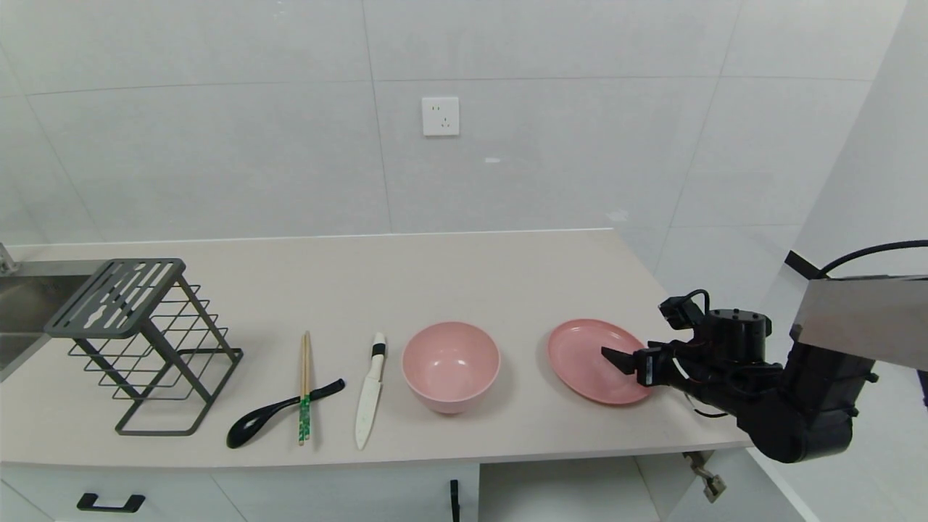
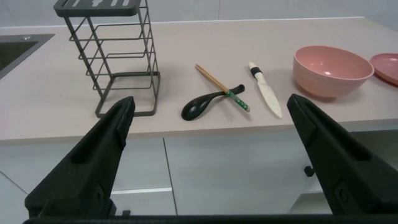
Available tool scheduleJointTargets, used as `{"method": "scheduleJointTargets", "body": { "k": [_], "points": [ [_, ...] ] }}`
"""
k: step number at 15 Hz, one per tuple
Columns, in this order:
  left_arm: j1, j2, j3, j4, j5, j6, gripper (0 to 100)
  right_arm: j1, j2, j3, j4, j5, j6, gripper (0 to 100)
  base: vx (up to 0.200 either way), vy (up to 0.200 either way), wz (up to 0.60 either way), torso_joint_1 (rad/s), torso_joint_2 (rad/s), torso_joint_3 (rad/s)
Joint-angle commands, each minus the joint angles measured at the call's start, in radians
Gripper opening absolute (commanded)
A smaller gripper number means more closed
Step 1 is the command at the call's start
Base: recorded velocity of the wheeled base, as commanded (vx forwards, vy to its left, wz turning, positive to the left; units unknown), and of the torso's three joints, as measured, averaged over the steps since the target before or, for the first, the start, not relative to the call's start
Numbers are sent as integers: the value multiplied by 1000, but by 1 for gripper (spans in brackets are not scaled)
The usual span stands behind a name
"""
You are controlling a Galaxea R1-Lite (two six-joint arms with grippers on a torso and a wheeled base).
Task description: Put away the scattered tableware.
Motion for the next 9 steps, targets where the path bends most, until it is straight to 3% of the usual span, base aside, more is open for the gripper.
{"method": "scheduleJointTargets", "body": {
  "k": [1,3,4,9],
  "points": [
    [0,1,0,0,0,0,100,12,43,11,-45,4,0,100,0,0,0,0,0,0],
    [0,1,0,0,0,0,100,28,43,38,-54,-1,0,100,0,0,0,0,0,0],
    [0,1,0,0,0,0,100,28,46,48,-54,-3,-3,0,0,0,0,0,0,0],
    [2,1,0,0,2,0,100,23,46,69,-59,-3,0,0,0,0,0,0,0,0]
  ]
}}
